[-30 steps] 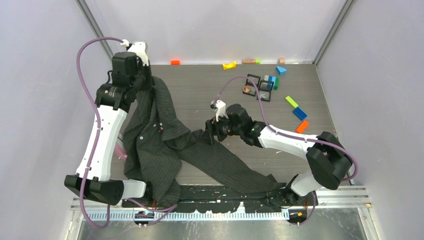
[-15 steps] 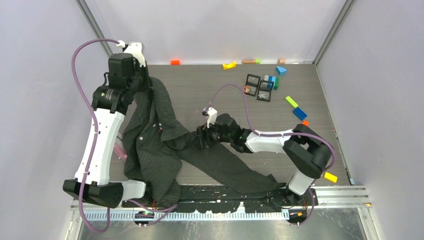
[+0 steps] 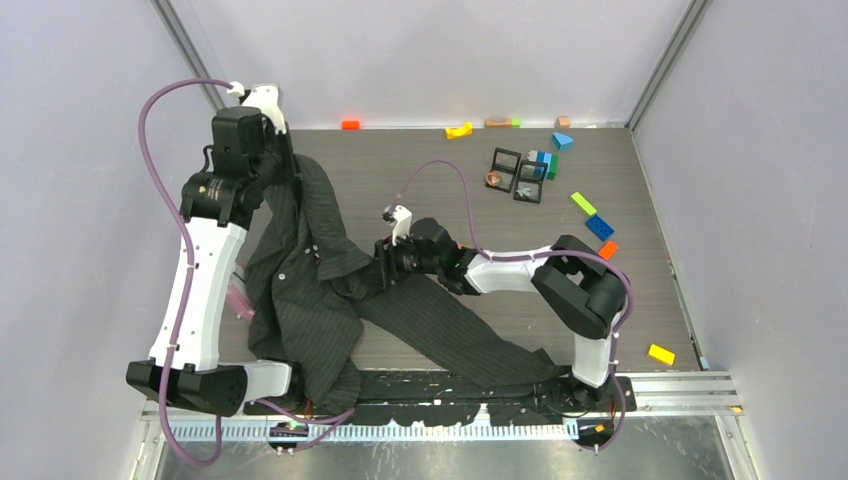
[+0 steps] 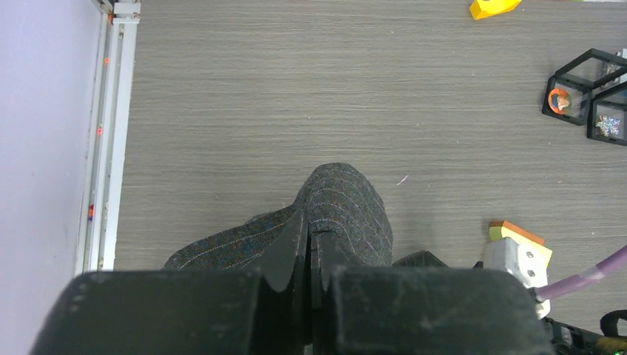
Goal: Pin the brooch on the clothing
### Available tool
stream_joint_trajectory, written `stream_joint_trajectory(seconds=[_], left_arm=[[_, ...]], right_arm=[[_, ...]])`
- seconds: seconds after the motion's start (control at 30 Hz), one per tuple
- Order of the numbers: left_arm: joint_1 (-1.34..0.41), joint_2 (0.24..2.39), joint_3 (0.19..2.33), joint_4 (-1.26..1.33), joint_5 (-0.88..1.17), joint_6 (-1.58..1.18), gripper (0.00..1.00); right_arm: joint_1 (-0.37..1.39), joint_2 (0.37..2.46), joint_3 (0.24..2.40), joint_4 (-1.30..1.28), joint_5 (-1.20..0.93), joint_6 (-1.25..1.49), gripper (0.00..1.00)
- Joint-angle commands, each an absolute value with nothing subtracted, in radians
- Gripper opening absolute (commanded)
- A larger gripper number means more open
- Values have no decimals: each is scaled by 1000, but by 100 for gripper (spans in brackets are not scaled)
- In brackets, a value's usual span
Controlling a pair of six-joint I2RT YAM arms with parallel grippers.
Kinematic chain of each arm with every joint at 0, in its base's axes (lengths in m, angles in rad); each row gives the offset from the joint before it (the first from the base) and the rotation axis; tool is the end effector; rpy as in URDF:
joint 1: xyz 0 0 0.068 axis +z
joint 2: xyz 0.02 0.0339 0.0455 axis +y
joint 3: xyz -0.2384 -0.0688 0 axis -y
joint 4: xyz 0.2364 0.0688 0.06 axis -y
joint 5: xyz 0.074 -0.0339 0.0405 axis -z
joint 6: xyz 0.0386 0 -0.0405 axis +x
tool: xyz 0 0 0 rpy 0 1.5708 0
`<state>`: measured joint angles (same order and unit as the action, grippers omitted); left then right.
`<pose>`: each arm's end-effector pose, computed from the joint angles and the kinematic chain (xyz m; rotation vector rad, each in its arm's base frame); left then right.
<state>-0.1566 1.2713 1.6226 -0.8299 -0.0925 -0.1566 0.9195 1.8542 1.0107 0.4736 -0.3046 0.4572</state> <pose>0.2483 -0.0356 0.4272 -0.0576 2.0479 -0.1005 0.2284 0.3188 0.1656 -0.6995 2.0037 1.1684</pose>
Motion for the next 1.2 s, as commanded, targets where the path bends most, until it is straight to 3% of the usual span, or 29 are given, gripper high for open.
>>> stream_joint_trajectory(seconds=[0.0,0.13,0.17,0.47,0.67,1.17], left_arm=[[-147,1228,1630,-788,-81,-142,0],[-144,1208,1627,-789,-109,-110,0],[-143,1199,1624,-784,-111,-100,0],[-143,1029,1567,-707,-108,51,0],[-143,969,1633,-739,-11,108,0],[-143,1010,2096,-821,374,-37,0]], right_arm=[[928,1885,1091,510,-283,454,39],[927,1837,1145,346,-158,369,3],[926,1807,1156,317,-100,331,2],[834,1460,1209,2,146,163,1],[831,1269,1414,-208,394,46,1],[833,1099,1914,-357,298,-139,1]])
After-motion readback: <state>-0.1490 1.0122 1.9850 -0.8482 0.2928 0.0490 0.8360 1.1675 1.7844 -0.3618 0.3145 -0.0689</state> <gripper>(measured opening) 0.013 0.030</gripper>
